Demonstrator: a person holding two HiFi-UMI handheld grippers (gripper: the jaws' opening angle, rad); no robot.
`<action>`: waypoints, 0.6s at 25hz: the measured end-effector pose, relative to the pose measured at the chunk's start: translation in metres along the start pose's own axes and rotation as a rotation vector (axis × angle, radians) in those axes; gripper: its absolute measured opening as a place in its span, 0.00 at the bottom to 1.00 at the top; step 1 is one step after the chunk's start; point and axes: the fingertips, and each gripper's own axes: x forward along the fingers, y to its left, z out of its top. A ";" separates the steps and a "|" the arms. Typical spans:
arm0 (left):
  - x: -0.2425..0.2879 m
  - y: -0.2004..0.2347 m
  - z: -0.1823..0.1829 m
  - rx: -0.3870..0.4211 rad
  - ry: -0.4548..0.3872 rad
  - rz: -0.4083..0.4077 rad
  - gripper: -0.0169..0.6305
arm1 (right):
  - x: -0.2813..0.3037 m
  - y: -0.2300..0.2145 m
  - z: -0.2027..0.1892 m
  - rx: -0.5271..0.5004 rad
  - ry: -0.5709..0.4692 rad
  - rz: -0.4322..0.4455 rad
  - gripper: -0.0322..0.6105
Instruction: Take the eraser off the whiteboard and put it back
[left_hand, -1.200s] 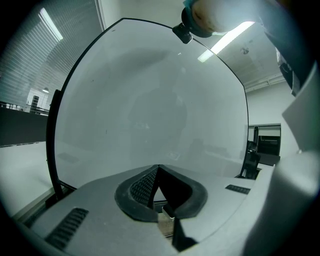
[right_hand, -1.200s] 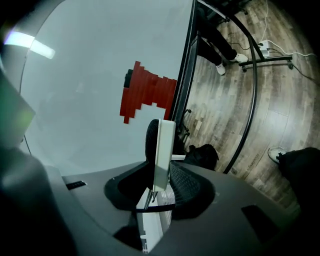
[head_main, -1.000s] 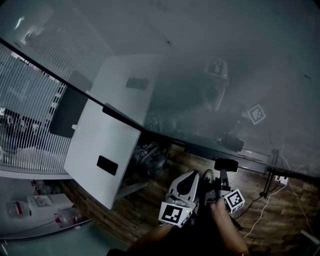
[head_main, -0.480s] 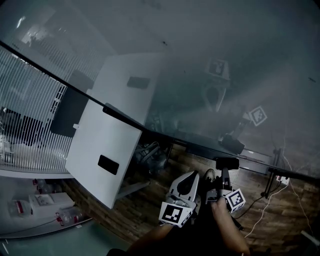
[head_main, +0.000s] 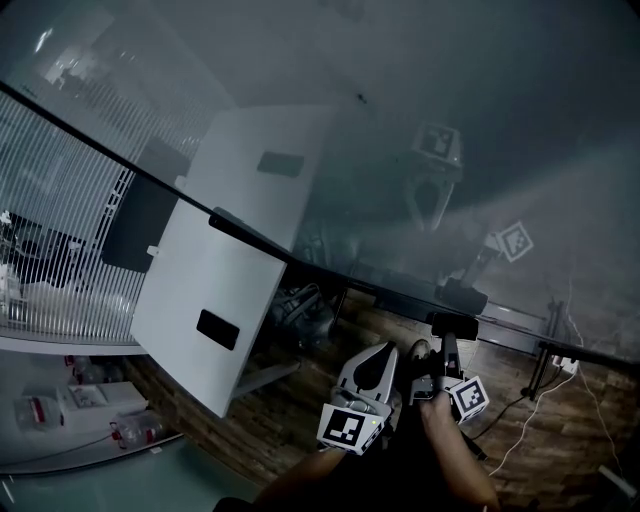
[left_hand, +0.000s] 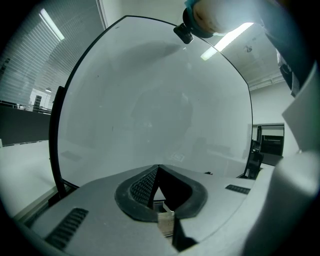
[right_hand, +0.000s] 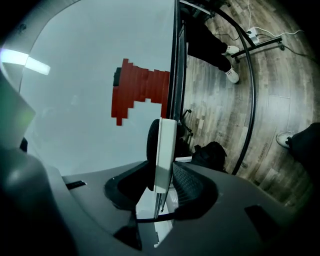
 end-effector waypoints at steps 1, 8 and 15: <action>0.000 0.000 0.001 0.001 -0.001 -0.001 0.04 | 0.002 -0.001 -0.001 0.003 0.001 -0.003 0.26; -0.001 0.006 0.004 -0.006 -0.005 0.013 0.04 | 0.007 0.000 0.001 -0.004 -0.007 -0.008 0.26; -0.007 0.009 0.003 -0.014 -0.006 0.019 0.04 | 0.006 0.006 0.000 0.002 0.004 0.019 0.29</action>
